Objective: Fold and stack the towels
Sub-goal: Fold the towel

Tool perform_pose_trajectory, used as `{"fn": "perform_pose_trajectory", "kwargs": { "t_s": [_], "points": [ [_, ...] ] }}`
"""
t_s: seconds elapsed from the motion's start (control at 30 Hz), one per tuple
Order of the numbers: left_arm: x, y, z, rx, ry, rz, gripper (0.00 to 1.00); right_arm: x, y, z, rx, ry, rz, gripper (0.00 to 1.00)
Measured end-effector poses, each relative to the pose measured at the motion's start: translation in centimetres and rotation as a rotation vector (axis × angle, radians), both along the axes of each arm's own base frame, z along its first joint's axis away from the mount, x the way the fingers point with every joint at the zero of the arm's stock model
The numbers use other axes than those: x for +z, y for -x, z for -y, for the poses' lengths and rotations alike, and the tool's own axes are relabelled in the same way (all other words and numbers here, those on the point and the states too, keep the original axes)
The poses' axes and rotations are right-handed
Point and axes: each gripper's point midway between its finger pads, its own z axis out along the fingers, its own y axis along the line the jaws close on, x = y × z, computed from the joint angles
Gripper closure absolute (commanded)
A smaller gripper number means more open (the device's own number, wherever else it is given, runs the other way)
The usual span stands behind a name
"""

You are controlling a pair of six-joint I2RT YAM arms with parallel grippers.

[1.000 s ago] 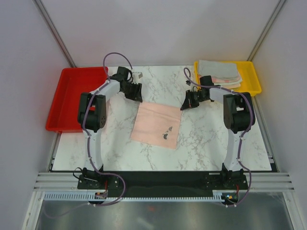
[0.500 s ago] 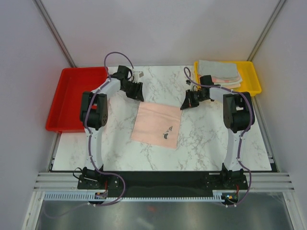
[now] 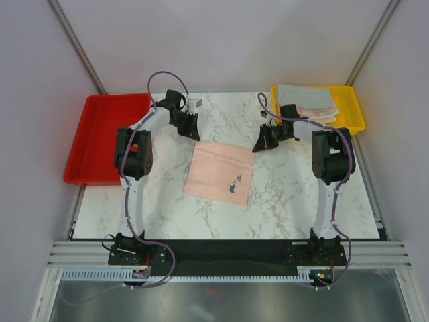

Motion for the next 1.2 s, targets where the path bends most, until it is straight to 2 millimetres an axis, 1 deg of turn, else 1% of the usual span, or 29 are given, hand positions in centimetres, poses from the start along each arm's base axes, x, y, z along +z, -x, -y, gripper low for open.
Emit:
{"fn": "perform_pose_trajectory", "kwargs": {
  "t_s": [0.23,0.33,0.63,0.77,0.83,0.97,1.07,1.2],
  "points": [
    [1.9,-2.2,0.8,0.018,0.033,0.046,0.98,0.0,-0.1,0.0,-0.001,0.004,0.004,1.00],
    [2.6,-2.7,0.9,0.032,0.039,0.058,0.98,0.0,-0.3,0.1,-0.004,0.010,0.007,1.00],
    [1.9,-3.1,0.1,0.078,-0.009,0.052,0.98,0.0,-0.9,0.4,-0.021,0.029,0.032,1.00],
    [1.2,-3.1,0.0,0.093,-0.019,0.035,0.98,0.3,-1.5,0.6,-0.043,0.041,0.082,1.00],
    [1.2,-3.0,0.0,0.097,-0.018,0.029,0.98,0.6,-1.4,0.7,-0.051,0.042,0.106,1.00],
    [1.3,-3.0,0.1,0.103,-0.015,0.027,0.98,2.3,-1.2,0.7,-0.068,0.030,0.167,1.00],
    [1.5,-3.1,0.1,0.109,-0.015,0.028,0.98,4.2,-1.4,0.7,-0.074,0.023,0.226,1.00],
    [2.5,-2.8,-0.1,0.123,-0.012,0.046,0.98,6.3,-1.4,0.3,-0.071,0.019,0.294,1.00]
  ]
}}
